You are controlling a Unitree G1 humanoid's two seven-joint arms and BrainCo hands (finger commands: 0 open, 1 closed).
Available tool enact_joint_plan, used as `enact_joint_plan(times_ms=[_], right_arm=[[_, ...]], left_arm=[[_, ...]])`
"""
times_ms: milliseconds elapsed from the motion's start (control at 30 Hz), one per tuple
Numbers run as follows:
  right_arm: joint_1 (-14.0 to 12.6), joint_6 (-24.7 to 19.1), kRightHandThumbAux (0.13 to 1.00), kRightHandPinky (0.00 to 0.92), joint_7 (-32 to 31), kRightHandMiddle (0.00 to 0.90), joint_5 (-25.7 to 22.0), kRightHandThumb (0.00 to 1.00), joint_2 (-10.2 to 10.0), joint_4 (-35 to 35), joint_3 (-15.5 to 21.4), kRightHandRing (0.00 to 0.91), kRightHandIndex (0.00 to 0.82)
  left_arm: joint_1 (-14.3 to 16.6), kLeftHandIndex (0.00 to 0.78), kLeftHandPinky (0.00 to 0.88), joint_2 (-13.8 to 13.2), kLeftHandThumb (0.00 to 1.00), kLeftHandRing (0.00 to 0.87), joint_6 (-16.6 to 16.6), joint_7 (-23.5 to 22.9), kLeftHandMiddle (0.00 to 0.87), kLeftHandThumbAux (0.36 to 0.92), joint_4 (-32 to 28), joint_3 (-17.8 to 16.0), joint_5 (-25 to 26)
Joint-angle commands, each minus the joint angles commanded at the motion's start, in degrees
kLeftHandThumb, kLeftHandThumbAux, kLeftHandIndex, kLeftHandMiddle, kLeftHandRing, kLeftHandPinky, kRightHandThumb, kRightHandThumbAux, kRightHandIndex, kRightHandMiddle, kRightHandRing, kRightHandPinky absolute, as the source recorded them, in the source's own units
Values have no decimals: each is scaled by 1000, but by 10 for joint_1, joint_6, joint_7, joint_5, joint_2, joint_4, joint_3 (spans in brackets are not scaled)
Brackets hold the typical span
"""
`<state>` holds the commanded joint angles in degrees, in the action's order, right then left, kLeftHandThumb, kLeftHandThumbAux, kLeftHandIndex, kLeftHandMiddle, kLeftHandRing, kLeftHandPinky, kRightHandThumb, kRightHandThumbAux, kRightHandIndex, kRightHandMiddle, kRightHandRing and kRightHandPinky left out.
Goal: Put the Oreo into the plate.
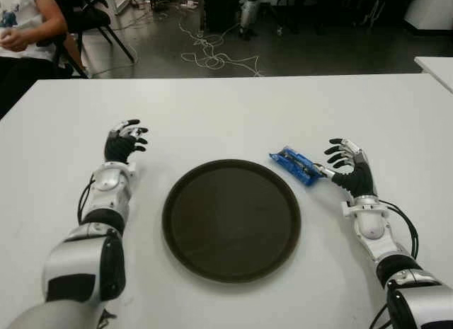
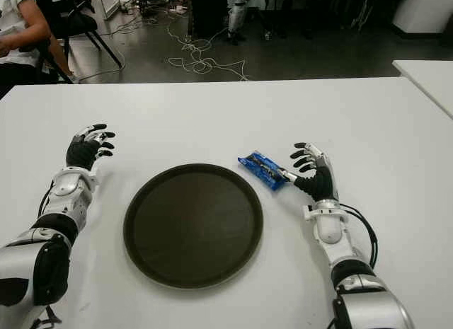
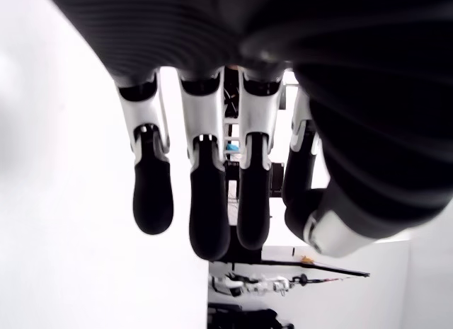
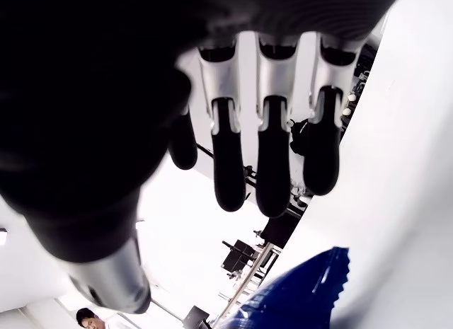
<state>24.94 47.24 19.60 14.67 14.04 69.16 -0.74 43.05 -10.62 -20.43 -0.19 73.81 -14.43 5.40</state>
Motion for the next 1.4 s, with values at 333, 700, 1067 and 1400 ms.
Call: enact_joint_plan(times_ms=[333, 700, 1067, 1400], right_arm=[[1, 0, 809, 510, 0, 450, -2, 153, -1, 2, 2, 480, 315], [1, -4, 806, 518, 0, 459, -4, 142, -5, 2, 4, 487, 310], [-1, 0, 809, 517, 4, 454, -1, 117, -10, 0, 2, 487, 299], [-4, 3, 810, 516, 30, 460, 15, 93, -9, -4, -11, 490, 316]], left_arm=[[1, 309, 563, -1, 920, 550, 2, 1, 433, 681, 3, -4, -3], [-1, 310, 577, -1, 921, 550, -2, -4, 435, 680, 1, -7, -1], [-9, 317, 553, -2, 922, 550, -18, -19, 432, 679, -4, -6, -1], [-35, 319, 521, 11, 922, 546, -62, -58, 434, 678, -45, -5, 10]])
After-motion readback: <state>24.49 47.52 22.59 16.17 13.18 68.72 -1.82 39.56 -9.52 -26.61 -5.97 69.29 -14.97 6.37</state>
